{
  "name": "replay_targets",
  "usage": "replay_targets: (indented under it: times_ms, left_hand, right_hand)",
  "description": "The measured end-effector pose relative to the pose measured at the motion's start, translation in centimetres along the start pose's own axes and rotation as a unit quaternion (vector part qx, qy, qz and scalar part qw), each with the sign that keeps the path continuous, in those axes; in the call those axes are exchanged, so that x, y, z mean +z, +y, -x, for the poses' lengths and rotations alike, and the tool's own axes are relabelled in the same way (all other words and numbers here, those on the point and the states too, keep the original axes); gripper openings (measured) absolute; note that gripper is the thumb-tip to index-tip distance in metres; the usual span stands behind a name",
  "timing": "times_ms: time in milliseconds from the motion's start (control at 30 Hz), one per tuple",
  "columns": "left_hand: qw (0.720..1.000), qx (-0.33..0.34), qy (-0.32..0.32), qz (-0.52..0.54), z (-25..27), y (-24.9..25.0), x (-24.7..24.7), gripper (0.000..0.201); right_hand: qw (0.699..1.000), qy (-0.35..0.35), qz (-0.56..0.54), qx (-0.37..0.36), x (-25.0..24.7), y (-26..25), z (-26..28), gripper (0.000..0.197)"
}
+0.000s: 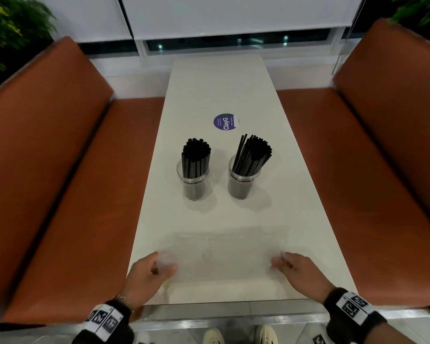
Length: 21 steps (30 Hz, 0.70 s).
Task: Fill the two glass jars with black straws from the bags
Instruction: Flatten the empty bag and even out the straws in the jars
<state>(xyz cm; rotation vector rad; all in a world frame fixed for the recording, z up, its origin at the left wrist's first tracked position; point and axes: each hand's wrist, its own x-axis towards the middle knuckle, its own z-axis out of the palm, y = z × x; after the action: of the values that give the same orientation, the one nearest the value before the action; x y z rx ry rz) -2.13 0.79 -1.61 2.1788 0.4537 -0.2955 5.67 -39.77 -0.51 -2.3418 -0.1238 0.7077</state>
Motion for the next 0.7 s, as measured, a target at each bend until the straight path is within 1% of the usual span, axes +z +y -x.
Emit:
replay_targets:
  times_ms: [33,67,133,167,200,233,267,300,333,367,400,433,467,533,567,600,667,700]
  left_hand:
    - [1.0,-0.022,0.012,0.012,-0.7,-0.1,0.6,0.046]
    - [0.999,-0.043,0.019,0.017,-1.3,0.1,1.3,0.046]
    - [0.995,-0.089,0.041,0.003,-1.9,0.7,2.3,0.031]
    - [0.993,-0.104,0.05,-0.009,-2.0,1.1,2.6,0.03]
    - [0.992,-0.109,0.057,-0.025,-2.1,1.4,3.0,0.047]
    - [0.991,-0.113,0.061,-0.045,-2.1,1.8,3.4,0.066]
    - [0.989,-0.114,0.063,-0.063,-2.1,2.1,3.8,0.08]
    - [0.988,-0.117,0.063,-0.083,-2.1,2.4,4.1,0.088]
    - [0.986,-0.119,0.06,-0.104,-2.0,3.0,4.4,0.09]
    - [0.983,-0.121,0.058,-0.128,-2.0,3.3,4.6,0.089]
    - [0.98,-0.122,0.052,-0.15,-2.0,3.8,4.8,0.086]
    - [0.978,-0.121,0.045,-0.164,-2.1,4.2,4.8,0.083]
    - [0.978,-0.116,0.039,-0.17,-2.3,4.4,4.8,0.078]
    - [0.983,-0.099,0.03,-0.152,-2.5,4.9,4.7,0.065]
    - [0.987,-0.091,0.027,-0.13,-2.5,5.3,4.7,0.061]
    - [0.991,-0.089,0.017,-0.099,-2.5,5.4,4.7,0.064]
    - [0.996,-0.081,-0.016,-0.045,-2.5,6.1,4.4,0.082]
    - [0.996,-0.067,-0.035,-0.041,-2.6,6.5,4.1,0.093]
  right_hand:
    - [1.0,0.005,0.001,0.018,0.1,0.0,-0.3,0.042]
    - [0.999,0.015,0.01,0.038,0.2,0.0,-0.6,0.043]
    - [0.996,0.05,0.021,0.071,0.5,0.0,-1.4,0.047]
    - [0.994,0.069,0.018,0.084,0.8,0.0,-1.7,0.046]
    - [0.991,0.089,0.012,0.098,0.9,-0.2,-1.9,0.041]
    - [0.988,0.103,0.008,0.114,1.0,-0.5,-2.0,0.03]
    - [0.986,0.108,0.005,0.126,1.1,-0.8,-1.9,0.027]
    - [0.985,0.108,0.009,0.133,1.3,-0.9,-1.9,0.043]
    - [0.985,0.102,0.002,0.136,1.4,-1.0,-2.0,0.062]
    - [0.985,0.098,-0.006,0.145,1.4,-1.1,-2.2,0.076]
    - [0.983,0.091,-0.015,0.156,1.2,-1.4,-2.3,0.083]
    - [0.982,0.079,-0.018,0.169,1.0,-1.5,-2.5,0.083]
    - [0.982,0.069,-0.015,0.177,0.8,-1.4,-2.7,0.076]
    - [0.982,0.044,0.01,0.184,0.2,-1.3,-3.1,0.045]
    - [0.983,0.037,0.009,0.178,-0.1,-1.2,-3.2,0.034]
    - [0.985,0.034,-0.008,0.168,-0.3,-1.1,-3.2,0.026]
    - [0.988,0.029,-0.049,0.143,-0.9,-0.9,-3.1,0.016]
    - [0.989,0.023,-0.066,0.129,-1.4,-1.1,-3.0,0.014]
